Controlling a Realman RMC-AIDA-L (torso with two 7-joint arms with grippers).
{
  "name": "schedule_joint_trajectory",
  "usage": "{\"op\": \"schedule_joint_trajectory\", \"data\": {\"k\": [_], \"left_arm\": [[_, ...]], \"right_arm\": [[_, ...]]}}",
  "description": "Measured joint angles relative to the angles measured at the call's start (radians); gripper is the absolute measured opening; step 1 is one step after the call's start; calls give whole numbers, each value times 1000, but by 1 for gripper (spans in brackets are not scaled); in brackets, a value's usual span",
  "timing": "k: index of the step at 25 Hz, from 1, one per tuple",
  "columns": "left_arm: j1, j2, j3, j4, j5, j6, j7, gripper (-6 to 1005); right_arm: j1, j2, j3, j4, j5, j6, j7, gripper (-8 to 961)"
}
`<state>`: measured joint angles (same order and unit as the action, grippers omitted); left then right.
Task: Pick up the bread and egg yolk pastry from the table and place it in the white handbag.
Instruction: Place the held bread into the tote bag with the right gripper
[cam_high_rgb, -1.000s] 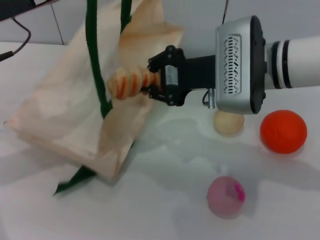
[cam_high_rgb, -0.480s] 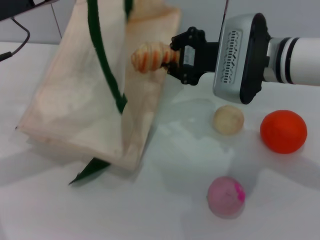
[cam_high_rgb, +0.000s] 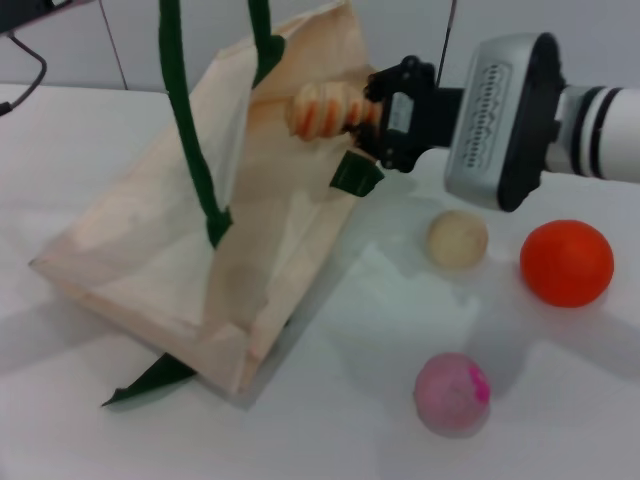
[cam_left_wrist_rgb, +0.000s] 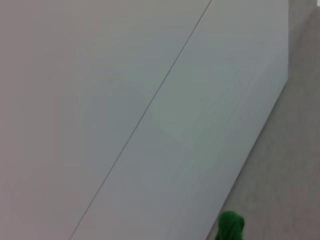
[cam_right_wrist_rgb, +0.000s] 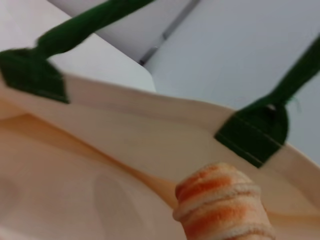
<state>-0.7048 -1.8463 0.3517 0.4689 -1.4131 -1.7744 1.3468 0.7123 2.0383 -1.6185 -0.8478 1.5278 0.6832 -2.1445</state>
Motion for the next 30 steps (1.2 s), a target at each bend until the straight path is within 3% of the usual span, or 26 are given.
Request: {"op": "schedule_joint_trajectory", "data": {"k": [13,20,26,30], "left_arm": [[-48,3,9,-3,-8,12,-7,100],[-60,2,11,-3,0,47,-9,100],[-102,4,11,-43,-2,40,-11,100],[-129,5,12,-76,-4,36,-11,100]], "right_arm": [[17,3,-326,-104,77,-180,13,249],[-18,1,-451,-208,72,-254,0,248],[25,2,-505,-146,70,-294,-21,246],[57,3,-587,-107,72,-401,-19,244]]}}
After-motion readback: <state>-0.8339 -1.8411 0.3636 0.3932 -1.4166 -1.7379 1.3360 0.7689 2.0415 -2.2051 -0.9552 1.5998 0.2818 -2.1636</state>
